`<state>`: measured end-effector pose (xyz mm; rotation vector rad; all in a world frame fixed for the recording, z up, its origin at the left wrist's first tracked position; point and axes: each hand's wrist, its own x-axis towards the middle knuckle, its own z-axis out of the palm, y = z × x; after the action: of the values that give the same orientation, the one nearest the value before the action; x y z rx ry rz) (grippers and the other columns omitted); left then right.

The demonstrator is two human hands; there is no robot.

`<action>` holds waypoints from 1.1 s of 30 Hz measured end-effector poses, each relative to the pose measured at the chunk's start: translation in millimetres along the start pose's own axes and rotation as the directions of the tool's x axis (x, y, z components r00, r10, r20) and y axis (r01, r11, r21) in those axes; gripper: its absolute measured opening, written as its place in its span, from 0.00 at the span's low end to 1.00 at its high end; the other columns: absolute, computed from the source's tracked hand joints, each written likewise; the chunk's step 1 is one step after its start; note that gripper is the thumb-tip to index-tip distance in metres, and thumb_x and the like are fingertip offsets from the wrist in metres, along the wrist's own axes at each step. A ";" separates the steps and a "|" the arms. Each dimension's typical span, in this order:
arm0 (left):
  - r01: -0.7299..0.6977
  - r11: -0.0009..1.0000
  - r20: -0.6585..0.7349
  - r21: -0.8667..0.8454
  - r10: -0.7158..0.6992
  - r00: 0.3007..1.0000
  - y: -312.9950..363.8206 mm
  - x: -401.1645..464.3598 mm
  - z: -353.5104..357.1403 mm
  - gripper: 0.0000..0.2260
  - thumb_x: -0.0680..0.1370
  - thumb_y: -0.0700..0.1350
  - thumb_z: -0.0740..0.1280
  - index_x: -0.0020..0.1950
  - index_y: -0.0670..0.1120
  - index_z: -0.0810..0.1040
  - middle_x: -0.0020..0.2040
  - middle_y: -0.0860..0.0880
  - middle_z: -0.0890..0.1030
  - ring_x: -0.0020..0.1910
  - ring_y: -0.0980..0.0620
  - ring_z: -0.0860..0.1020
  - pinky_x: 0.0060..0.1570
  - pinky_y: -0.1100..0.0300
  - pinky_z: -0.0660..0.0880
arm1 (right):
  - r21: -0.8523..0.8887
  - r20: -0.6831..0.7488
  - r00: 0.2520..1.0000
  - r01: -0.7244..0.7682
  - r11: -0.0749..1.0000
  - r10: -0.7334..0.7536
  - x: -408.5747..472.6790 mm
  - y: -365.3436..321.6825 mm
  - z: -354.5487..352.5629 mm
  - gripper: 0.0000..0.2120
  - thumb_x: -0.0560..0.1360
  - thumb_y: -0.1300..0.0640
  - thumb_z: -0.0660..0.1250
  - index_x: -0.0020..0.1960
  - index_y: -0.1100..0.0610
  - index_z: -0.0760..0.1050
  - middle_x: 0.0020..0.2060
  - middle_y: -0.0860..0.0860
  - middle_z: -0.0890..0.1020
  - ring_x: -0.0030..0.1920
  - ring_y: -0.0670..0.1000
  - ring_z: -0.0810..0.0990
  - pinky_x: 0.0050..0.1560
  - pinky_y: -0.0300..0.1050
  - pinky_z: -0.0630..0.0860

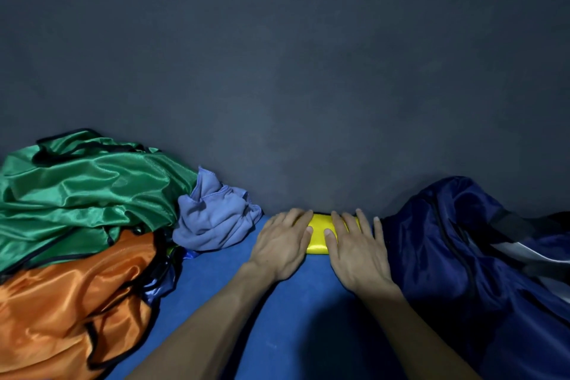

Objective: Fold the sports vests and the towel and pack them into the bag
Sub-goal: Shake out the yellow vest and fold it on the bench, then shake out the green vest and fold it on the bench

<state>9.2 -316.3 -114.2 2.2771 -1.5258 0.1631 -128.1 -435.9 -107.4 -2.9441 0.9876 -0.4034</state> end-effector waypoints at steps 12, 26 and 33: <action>0.044 0.982 0.019 -0.182 -0.041 0.999 2.9 -24.1 -95.7 0.20 0.80 0.54 0.50 0.61 0.49 0.78 0.58 0.49 0.79 0.57 0.45 0.77 0.55 0.48 0.76 | 0.103 0.056 0.994 0.090 0.991 -0.096 0.8 -59.0 -67.6 0.38 0.79 0.38 0.31 0.80 0.53 0.60 0.80 0.48 0.63 0.82 0.55 0.51 0.79 0.62 0.45; 0.589 0.801 -0.470 -0.112 -0.565 0.678 -99.1 -192.7 -255.7 0.12 0.75 0.56 0.70 0.57 0.57 0.79 0.57 0.54 0.78 0.60 0.45 0.76 0.59 0.46 0.72 | 0.259 0.084 0.917 0.358 0.897 -0.390 29.3 -311.7 -124.9 0.48 0.68 0.31 0.72 0.81 0.43 0.54 0.80 0.50 0.59 0.77 0.59 0.60 0.71 0.61 0.64; 0.635 0.762 0.309 0.128 -0.639 0.704 -131.4 -222.5 -232.6 0.34 0.74 0.60 0.74 0.77 0.63 0.64 0.77 0.49 0.62 0.75 0.40 0.61 0.75 0.42 0.60 | 0.696 -0.063 0.993 0.119 0.708 -0.105 28.3 -330.2 -115.9 0.06 0.77 0.61 0.66 0.50 0.52 0.77 0.45 0.54 0.84 0.44 0.57 0.81 0.46 0.50 0.75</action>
<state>67.5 8.1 -3.6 2.8001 -0.7532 -0.4384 60.5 -179.9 41.4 -2.2937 0.4823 -0.6401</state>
